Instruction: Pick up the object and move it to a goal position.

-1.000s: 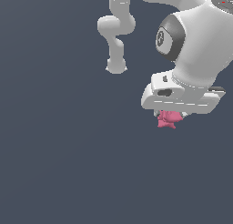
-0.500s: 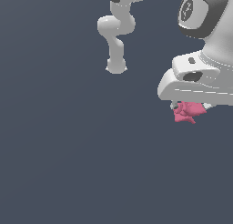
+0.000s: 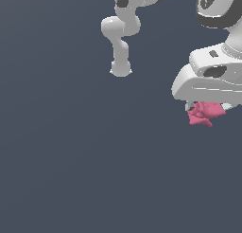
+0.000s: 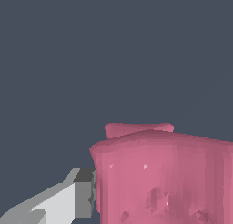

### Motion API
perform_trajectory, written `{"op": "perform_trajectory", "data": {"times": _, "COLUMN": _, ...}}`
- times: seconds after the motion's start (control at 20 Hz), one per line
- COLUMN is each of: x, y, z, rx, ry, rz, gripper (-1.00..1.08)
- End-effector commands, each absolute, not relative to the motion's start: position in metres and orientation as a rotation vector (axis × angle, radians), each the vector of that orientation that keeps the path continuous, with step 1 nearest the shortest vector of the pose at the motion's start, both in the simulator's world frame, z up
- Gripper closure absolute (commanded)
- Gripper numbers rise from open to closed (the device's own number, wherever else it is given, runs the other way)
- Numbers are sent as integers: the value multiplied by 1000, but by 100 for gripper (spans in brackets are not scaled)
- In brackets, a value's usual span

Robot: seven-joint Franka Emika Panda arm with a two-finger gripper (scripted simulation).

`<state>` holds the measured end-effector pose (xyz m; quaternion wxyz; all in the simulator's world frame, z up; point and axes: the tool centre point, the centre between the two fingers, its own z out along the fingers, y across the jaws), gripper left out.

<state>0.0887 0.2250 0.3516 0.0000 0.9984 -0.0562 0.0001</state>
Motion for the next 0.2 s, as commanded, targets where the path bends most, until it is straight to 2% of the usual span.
{"op": "perform_trajectory", "data": {"times": 0.0, "x": 89, "y": 226, "z": 354, "rx": 3136, "ry": -177, "rz": 0, "gripper": 108}}
{"op": "perform_trajectory", "data": {"times": 0.15, "x": 90, "y": 227, "z": 354, "rx": 3136, "ry": -177, "rz": 0, "gripper": 108}}
